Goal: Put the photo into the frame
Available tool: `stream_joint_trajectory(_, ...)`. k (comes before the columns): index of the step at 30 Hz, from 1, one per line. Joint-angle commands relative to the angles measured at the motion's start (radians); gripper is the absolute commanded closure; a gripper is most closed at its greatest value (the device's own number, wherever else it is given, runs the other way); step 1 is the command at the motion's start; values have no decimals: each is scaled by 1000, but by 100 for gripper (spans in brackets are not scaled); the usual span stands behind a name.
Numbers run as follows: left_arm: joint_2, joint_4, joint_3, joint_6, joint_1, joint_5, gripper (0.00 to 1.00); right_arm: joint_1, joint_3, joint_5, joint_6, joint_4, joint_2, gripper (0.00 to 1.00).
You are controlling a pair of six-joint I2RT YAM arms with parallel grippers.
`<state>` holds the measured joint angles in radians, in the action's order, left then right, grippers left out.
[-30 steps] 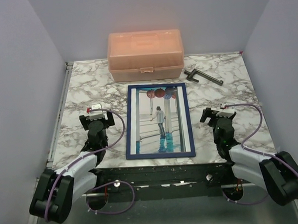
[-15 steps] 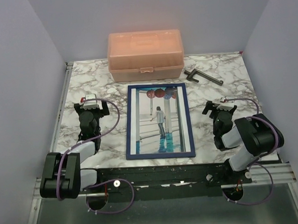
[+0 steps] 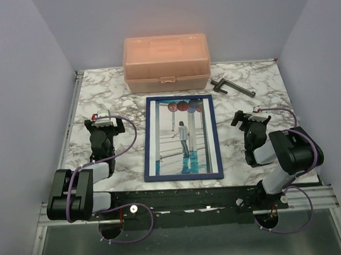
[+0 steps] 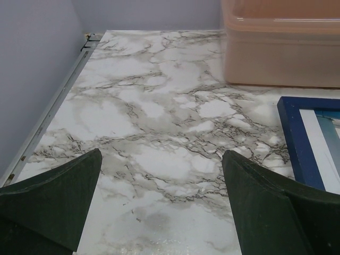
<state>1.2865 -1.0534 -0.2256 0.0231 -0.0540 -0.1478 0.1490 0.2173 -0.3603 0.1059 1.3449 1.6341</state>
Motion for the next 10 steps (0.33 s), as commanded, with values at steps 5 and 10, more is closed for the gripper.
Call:
stream_joint_trajectory(5,-4,-43,-6,6,5,28,1,-6,6,13,8,35,7,0)
stream_joint_trajectory(10,-5,-40,-7,7,5,28,1,-6,6,13,7,35,6,0)
